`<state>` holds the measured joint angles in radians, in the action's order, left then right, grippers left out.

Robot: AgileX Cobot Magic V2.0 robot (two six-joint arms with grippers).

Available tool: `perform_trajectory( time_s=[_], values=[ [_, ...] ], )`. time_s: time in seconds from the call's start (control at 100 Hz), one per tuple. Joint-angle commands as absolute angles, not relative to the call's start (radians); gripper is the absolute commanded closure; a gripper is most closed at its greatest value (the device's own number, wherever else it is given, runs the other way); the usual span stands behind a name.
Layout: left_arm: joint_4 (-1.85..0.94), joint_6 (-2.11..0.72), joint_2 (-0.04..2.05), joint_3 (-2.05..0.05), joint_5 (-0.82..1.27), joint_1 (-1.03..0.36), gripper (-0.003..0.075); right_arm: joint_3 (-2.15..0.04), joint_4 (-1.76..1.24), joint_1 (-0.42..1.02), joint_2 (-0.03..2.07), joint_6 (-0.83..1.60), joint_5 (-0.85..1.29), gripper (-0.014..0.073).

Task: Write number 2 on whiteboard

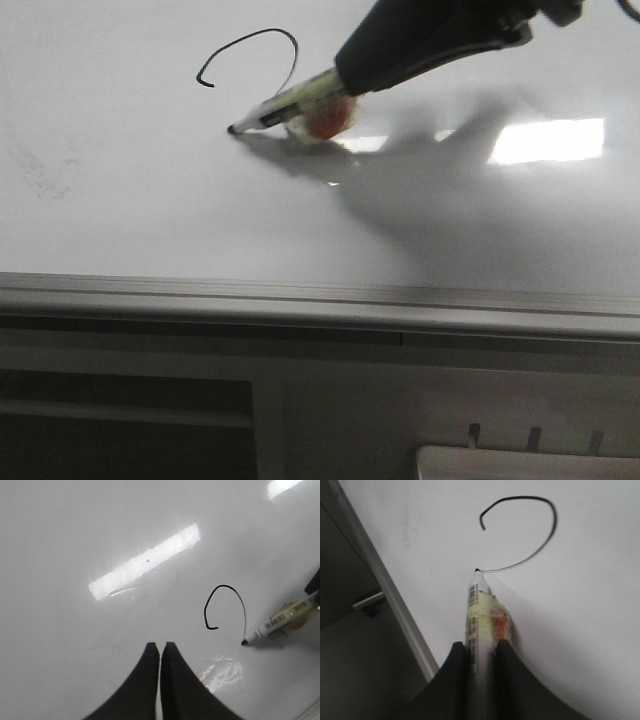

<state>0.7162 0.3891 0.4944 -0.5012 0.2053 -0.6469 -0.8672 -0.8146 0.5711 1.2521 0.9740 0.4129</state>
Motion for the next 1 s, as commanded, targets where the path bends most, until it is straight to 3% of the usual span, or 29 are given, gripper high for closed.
perform_trajectory(
  time_s=[0.0,0.31,0.74,0.99],
  values=[
    [0.723,0.401,0.500,-0.539,0.138,-0.642,0.0741,-0.885,-0.787,0.606,1.269,0.966,0.323,0.0642],
    [0.723,0.401,0.500,-0.539,0.138,-0.642,0.0741,-0.883,-0.787,0.633,1.266,0.954,0.314,0.0642],
    [0.725,0.401,0.500,-0.539,0.119,-0.642,0.0741,-0.777,-0.758,0.407,1.101,0.909,0.475,0.0642],
    [0.725,0.401,0.500,-0.539,0.047,-0.646,0.0741,-0.810,-0.758,0.433,1.047,0.910,0.550,0.0642]
  ],
)
